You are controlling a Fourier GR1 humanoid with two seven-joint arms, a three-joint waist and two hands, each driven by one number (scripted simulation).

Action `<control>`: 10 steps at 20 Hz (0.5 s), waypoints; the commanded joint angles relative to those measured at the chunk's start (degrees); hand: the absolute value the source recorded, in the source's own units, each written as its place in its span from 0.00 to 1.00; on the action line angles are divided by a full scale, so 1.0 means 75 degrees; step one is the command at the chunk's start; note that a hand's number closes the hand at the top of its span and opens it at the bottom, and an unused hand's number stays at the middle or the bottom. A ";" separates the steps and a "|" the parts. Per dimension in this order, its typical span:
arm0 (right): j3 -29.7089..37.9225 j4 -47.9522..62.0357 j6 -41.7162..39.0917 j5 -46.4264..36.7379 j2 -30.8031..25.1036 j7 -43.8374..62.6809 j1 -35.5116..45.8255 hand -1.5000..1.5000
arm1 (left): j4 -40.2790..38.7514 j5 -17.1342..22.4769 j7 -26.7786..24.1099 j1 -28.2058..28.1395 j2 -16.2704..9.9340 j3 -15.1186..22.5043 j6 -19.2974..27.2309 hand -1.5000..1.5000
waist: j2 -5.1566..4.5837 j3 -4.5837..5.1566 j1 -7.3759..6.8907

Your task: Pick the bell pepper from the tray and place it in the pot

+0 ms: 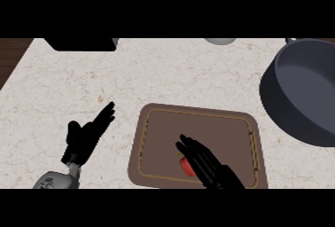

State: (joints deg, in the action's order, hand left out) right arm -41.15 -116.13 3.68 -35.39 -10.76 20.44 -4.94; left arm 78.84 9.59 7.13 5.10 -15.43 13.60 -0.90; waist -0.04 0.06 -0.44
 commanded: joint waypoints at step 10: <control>0.1065 0.1174 -0.1040 0.0262 -0.0549 -0.0631 0.0142 0.00 | 0.0344 -0.0295 0.0318 -0.0122 0.0168 -0.0450 -0.0221 0.50 | 0.0014 -0.0010 0.0070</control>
State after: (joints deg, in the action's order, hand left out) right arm -36.67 -104.68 -3.32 -35.10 -11.21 19.51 -0.85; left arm 78.94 8.48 7.48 4.90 -14.44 10.97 -2.82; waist -0.02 0.00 -0.13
